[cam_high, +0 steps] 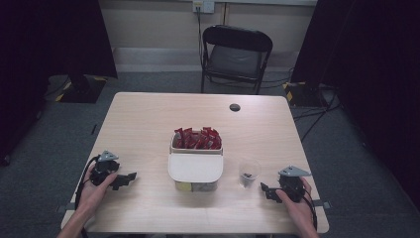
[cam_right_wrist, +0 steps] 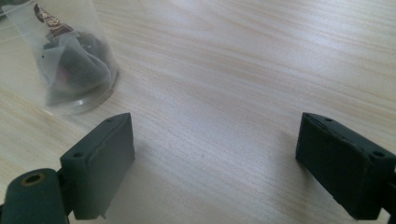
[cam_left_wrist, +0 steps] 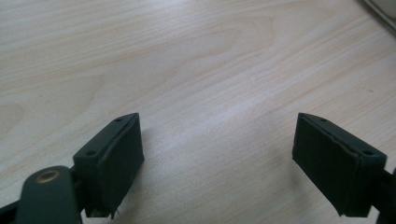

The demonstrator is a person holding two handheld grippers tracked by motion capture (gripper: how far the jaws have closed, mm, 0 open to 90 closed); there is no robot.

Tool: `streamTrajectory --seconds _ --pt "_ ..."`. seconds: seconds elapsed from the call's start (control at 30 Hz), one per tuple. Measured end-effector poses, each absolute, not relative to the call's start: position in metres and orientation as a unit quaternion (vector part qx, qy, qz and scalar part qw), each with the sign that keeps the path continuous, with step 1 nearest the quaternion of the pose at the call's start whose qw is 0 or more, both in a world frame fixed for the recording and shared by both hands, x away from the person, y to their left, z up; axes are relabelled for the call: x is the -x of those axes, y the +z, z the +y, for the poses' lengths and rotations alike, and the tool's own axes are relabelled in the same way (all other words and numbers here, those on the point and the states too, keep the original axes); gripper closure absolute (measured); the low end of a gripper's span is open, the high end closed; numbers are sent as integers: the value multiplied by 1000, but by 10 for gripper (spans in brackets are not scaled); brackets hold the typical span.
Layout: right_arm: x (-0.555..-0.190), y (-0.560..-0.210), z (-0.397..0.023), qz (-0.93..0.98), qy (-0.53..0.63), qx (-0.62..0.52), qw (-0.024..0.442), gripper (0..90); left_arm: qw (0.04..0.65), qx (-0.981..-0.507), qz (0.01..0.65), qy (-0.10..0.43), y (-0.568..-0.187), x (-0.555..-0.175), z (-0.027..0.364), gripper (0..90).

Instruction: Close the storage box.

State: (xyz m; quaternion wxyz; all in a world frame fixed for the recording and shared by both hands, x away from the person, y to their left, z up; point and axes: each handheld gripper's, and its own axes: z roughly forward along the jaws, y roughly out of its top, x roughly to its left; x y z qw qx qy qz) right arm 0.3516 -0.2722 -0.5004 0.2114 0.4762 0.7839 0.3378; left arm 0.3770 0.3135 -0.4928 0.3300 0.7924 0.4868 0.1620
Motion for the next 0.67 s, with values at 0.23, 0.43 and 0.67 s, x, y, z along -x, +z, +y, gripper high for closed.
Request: streamTrajectory --seconds 0.23,0.43,0.67 --pt "-352 -500 -272 784 338 -476 211 110 338 -781 485 201 -500 -370 308 134" --pt "-352 -500 -272 784 338 -476 211 109 347 -776 485 206 -503 -370 306 96" --pt "-351 -500 -272 783 337 -477 213 108 343 -781 481 204 -503 -371 307 73"
